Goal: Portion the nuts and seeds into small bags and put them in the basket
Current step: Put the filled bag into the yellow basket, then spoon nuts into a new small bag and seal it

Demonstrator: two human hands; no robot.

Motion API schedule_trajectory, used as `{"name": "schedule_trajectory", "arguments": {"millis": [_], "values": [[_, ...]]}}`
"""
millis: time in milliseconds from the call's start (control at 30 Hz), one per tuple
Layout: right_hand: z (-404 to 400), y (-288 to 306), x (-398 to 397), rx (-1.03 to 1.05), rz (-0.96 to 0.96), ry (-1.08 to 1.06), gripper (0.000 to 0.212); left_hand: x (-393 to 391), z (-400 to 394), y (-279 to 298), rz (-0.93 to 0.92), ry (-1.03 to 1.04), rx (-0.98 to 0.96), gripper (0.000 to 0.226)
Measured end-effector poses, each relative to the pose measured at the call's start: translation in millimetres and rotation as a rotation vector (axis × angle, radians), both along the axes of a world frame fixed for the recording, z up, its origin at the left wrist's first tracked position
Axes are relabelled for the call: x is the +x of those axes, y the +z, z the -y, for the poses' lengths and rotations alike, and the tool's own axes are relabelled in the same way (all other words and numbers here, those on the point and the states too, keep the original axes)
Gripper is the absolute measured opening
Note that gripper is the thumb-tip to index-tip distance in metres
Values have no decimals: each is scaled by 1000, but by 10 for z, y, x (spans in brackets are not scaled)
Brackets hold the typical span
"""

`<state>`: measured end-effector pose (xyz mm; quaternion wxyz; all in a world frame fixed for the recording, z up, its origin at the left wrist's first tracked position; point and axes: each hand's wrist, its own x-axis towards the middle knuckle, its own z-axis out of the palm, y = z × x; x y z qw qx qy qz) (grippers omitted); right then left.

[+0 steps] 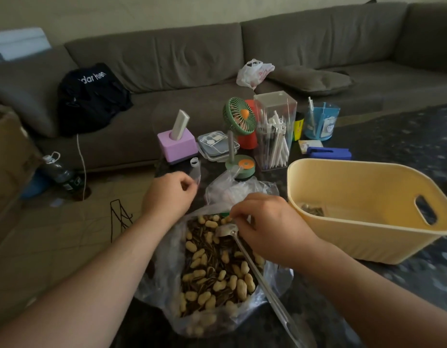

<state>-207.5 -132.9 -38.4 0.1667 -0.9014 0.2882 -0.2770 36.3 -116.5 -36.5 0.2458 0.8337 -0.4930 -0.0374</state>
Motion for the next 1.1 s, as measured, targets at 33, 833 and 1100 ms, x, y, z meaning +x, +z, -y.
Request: {"name": "schedule_trajectory", "arguments": {"millis": [33,833,1100], "values": [[-18,37,14,36,40,-28,19,-50,-73,92,-117,-1,-84,10],[-337,228,7,234,65,-303,12,-890,-1022,102,-231,-277,-492,28],[-326,214,40,389,63,-226,3,-630,-1004,54,56,-528,-321,69]]}}
